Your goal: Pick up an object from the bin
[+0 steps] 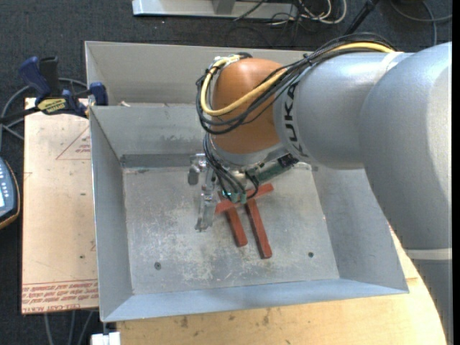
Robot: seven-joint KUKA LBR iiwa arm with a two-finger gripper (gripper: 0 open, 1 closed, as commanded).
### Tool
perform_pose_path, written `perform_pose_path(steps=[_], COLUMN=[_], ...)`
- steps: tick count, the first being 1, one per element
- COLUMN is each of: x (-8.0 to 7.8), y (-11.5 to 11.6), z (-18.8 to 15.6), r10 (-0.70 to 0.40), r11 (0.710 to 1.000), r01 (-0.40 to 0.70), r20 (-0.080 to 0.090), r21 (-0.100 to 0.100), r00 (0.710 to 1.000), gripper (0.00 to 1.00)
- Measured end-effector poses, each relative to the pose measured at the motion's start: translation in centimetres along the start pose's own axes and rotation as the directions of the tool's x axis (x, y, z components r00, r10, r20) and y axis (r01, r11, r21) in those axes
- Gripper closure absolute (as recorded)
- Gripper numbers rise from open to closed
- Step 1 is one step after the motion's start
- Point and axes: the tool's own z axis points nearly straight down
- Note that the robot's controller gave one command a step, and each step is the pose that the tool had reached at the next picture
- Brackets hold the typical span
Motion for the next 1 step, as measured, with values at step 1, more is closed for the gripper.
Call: perform_pose_path(steps=[1], x=[-3.21], y=[-6.89], z=[6.7], r10=[-0.151], r11=[0.988], r01=[0.151], r20=[0.005], r21=[0.002], r00=[0.988], gripper=[0.0])
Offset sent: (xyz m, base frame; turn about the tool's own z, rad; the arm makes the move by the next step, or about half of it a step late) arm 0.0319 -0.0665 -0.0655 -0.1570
